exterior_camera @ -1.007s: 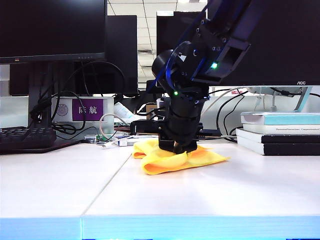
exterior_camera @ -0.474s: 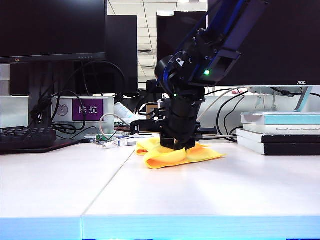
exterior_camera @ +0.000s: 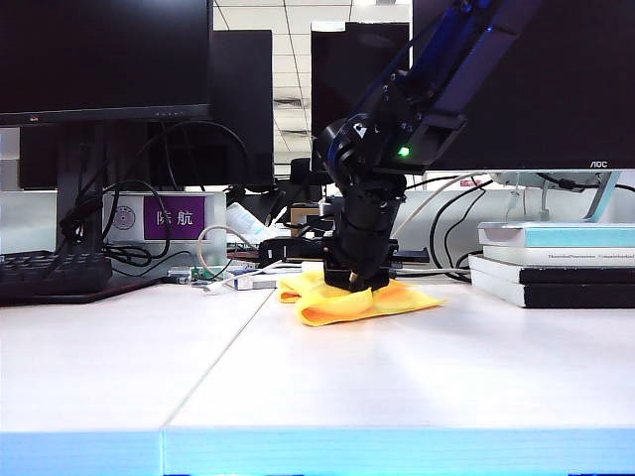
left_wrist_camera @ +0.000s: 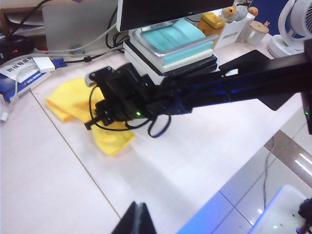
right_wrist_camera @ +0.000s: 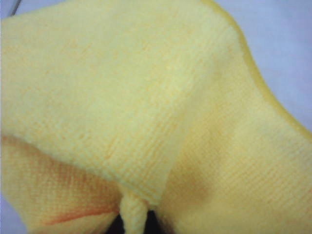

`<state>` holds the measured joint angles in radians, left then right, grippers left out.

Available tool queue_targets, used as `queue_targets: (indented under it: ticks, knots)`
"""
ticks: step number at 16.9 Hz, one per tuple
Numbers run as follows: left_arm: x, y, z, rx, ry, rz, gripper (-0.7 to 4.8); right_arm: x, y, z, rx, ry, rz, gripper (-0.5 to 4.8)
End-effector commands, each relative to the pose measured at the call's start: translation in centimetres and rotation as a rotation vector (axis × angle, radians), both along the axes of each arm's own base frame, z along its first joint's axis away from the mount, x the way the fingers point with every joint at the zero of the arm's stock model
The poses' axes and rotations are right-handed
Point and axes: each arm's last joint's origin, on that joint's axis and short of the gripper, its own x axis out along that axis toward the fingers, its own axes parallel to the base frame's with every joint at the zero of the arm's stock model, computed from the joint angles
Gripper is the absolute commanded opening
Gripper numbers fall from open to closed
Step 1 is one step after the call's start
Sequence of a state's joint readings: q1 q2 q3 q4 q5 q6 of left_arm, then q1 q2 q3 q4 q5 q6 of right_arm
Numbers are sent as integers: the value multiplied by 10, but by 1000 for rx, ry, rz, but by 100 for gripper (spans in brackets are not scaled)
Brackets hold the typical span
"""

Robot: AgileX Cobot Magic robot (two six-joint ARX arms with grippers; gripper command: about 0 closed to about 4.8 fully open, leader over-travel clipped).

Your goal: Wipe the table from back to front using the rag.

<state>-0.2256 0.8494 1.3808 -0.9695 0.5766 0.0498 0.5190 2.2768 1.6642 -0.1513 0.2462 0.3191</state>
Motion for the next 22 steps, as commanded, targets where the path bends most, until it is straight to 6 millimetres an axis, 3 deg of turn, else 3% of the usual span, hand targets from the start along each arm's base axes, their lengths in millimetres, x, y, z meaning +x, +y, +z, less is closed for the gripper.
queue_targets:
  ticks: [1, 5, 12, 18, 22]
  knots:
    - [-1, 0, 0, -1, 1, -5, -6, 4, -2, -11, -39, 52, 3, -1]
    - [-1, 0, 0, 0, 3, -5, -6, 30, 1, -8, -65, 36, 21, -1]
    - [-2, 1, -3, 8, 35, -4, -6, 57, -3, -8, -52, 10, -9, -1]
    - [-2, 1, -3, 9, 35, -3, -6, 72, -16, -7, -35, -26, -41, -1]
    - [-2, 1, -3, 8, 36, -3, -6, 82, -13, -8, -43, -50, -30, -1]
